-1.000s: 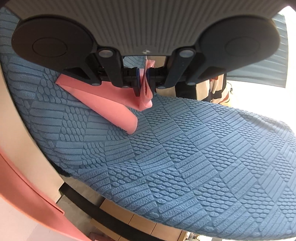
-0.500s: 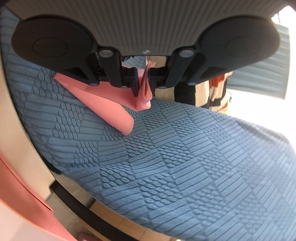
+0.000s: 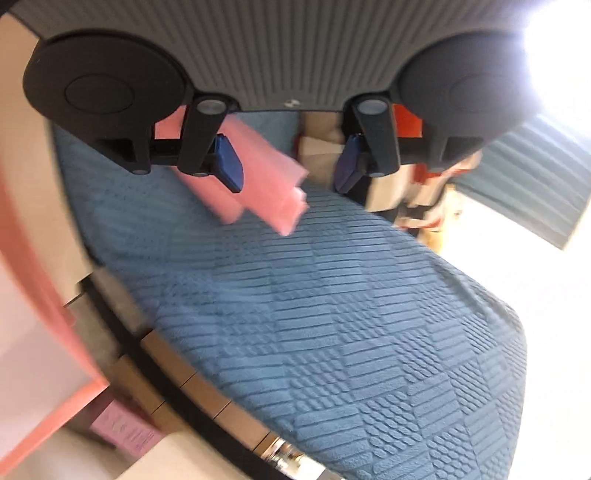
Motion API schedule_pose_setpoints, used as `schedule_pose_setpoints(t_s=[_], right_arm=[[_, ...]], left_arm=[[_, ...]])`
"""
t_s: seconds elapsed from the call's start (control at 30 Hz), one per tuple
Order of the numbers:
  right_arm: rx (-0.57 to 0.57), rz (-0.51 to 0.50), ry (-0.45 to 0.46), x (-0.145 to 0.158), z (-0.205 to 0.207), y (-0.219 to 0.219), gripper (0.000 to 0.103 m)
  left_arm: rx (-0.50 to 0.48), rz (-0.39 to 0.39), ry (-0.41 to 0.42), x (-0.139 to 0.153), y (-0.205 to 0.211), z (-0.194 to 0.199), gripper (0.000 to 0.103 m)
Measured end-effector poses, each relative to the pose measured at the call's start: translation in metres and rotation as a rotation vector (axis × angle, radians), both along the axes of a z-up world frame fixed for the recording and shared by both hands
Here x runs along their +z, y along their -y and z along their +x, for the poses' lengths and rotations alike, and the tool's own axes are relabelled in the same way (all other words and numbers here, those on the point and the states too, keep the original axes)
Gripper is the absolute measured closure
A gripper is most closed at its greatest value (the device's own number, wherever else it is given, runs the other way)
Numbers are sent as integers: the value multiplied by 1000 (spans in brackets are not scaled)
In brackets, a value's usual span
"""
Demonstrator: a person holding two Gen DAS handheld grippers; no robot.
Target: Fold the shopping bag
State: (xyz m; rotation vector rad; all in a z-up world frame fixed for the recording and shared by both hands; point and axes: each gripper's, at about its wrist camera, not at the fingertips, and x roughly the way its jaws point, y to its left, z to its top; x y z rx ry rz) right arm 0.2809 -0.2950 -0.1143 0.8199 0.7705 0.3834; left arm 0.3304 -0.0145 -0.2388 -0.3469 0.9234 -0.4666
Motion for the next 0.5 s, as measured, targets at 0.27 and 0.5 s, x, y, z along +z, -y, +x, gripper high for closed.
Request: schedule_pose_setpoints(t_s=[0.27, 0.5], right_arm=[[-50, -89, -119, -31, -1, -1, 83], [-40, -132, -179, -55, 3, -10, 89]], left_arm=[[63, -57, -75, -20, -11, 13, 91], [94, -132, -148, -38, -25, 30, 91]])
